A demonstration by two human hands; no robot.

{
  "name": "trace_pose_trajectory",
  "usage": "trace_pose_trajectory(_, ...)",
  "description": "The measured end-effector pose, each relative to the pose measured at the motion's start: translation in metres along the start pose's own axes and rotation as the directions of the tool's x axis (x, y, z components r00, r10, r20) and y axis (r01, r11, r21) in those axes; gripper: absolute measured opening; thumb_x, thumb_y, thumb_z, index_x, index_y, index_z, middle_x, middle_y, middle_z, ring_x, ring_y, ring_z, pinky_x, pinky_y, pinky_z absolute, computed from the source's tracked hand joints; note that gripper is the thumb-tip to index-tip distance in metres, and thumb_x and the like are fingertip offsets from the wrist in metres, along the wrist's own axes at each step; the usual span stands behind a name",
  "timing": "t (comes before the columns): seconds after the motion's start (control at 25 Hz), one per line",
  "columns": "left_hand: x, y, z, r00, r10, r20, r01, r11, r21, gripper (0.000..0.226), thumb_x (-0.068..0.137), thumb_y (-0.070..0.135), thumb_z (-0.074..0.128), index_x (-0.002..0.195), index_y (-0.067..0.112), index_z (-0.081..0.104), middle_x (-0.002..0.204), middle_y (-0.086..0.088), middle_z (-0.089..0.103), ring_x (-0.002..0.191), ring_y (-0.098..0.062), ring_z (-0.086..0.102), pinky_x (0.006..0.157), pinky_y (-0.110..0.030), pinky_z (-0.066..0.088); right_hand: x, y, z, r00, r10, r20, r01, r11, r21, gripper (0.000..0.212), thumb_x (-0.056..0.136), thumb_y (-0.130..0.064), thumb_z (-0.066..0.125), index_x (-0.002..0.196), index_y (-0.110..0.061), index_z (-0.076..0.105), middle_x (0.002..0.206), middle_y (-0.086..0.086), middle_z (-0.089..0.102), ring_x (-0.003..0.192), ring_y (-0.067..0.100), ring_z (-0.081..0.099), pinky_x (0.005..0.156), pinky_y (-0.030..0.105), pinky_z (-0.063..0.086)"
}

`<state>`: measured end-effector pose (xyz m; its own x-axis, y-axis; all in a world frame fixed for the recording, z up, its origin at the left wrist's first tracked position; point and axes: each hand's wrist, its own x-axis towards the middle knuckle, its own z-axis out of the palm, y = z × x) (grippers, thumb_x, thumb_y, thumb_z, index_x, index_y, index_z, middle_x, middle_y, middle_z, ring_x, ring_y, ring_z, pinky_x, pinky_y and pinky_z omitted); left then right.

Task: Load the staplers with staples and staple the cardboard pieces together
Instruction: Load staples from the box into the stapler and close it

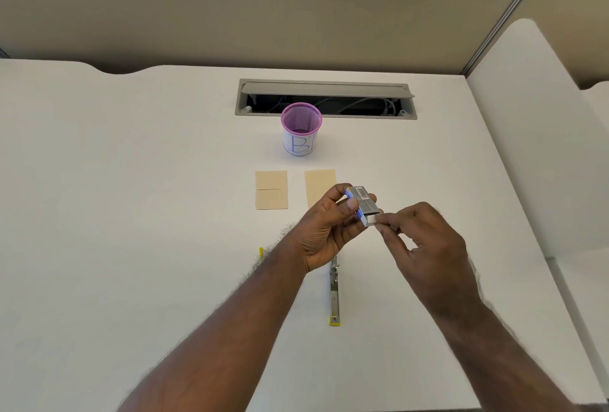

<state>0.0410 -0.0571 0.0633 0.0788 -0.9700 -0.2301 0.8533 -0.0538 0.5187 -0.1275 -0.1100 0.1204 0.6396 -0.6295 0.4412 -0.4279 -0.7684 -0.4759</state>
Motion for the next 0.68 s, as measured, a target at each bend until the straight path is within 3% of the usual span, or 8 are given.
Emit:
trace_pose_trajectory(0.24,-0.004,0.000,0.005,0.999,-0.028,-0.017,0.028,0.999,0.045,0.030,0.087,0.011,0.057,0.116,0.019,0.055,0.106,-0.009,0.071,0.090,-0.020,0.070,0.087,-0.030,0.056,0.005,0.000,-0.005,0.988,0.070,0.139,-0.074,0.997,0.025,0.009,0.086,-0.017,0.073,0.094,-0.020,0.077,0.079,-0.002,0.058,0.066,0.017,0.059,0.055,0.037,0.051)
trace_pose_trajectory(0.4,-0.007,-0.002,0.005,0.998,-0.064,-0.010,0.064,0.996,0.060,0.029,0.096,0.006,0.050,0.122,0.017,0.055,0.105,-0.008,0.072,0.091,-0.019,0.070,0.090,-0.032,0.056,0.007,-0.001,-0.006,0.978,0.103,0.182,-0.114,0.992,0.050,0.006,0.088,-0.016,0.072,0.094,-0.018,0.073,0.084,-0.004,0.059,0.072,0.014,0.062,0.062,0.040,0.055)
trace_pose_trajectory(0.48,-0.008,-0.004,0.004,0.996,-0.089,0.013,0.088,0.993,0.073,0.030,0.098,0.004,0.048,0.124,0.016,0.055,0.106,-0.008,0.071,0.094,-0.021,0.070,0.094,-0.034,0.055,0.008,0.001,-0.006,0.969,0.136,0.204,-0.154,0.986,0.071,0.017,0.089,-0.017,0.069,0.105,-0.022,0.067,0.084,-0.010,0.057,0.076,0.008,0.061,0.069,0.037,0.056)
trace_pose_trajectory(0.56,-0.008,-0.005,0.004,0.993,-0.119,0.015,0.117,0.989,0.091,0.031,0.098,0.003,0.048,0.126,0.015,0.054,0.108,-0.009,0.071,0.095,-0.021,0.070,0.093,-0.034,0.056,0.012,0.006,-0.007,0.938,0.171,0.300,-0.201,0.977,0.072,0.042,0.089,-0.020,0.068,0.129,-0.025,0.057,0.084,-0.014,0.055,0.079,0.005,0.058,0.074,0.031,0.054)
trace_pose_trajectory(0.68,-0.010,-0.008,0.001,0.986,-0.169,0.007,0.166,0.974,0.154,0.036,0.098,0.003,0.050,0.132,0.015,0.051,0.110,-0.009,0.070,0.096,-0.022,0.069,0.090,-0.033,0.057,0.020,0.016,-0.008,0.832,0.200,0.517,-0.221,0.975,-0.021,0.064,0.090,-0.024,0.067,0.147,-0.029,0.040,0.086,-0.012,0.054,0.078,0.003,0.054,0.075,0.027,0.048)
